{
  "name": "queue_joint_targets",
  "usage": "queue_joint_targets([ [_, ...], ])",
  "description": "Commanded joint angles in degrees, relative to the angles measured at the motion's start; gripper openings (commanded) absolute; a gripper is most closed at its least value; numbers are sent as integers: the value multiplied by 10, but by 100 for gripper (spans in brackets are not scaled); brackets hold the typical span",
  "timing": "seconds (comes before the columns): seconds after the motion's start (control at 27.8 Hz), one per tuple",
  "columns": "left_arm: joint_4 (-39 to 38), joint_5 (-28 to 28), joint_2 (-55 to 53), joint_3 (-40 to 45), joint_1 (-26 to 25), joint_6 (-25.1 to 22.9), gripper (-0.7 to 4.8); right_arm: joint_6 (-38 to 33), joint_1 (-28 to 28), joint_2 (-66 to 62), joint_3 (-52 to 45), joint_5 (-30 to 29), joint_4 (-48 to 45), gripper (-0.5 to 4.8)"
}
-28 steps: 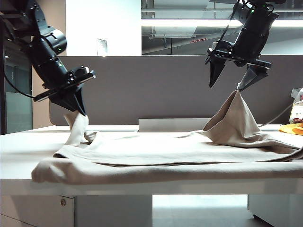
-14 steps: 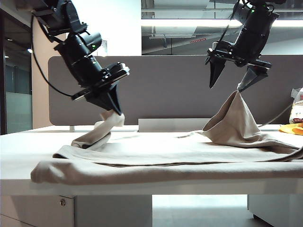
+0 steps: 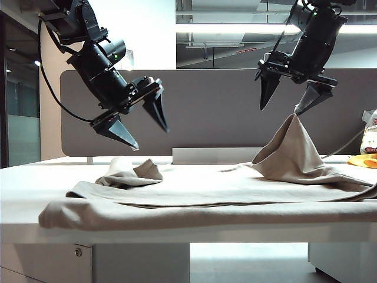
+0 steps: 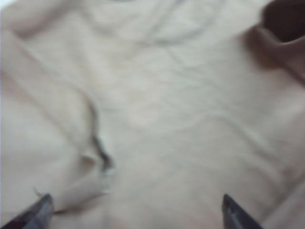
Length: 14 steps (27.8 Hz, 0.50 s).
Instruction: Fold the bottom side of the T-shirt horizontally towards the center, about one-third of the way, then fold the sleeve back towards the center, creating a straight line along the edge of the T-shirt, and finally fold the bottom of the T-shirt up towards the top, creating a neat rectangle.
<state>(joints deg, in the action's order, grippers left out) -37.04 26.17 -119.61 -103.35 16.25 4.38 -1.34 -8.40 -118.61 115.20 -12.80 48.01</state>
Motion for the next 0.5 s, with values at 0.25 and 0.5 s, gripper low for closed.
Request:
queue_joint_targets([
  [0.25, 29, 39, 2, -2, 69, 25, 479, 77, -8, 5, 3, 188, 26, 413],
  [0.5, 20, 21, 2, -2, 82, 25, 479, 133, -9, 11, 3, 284, 5, 344],
])
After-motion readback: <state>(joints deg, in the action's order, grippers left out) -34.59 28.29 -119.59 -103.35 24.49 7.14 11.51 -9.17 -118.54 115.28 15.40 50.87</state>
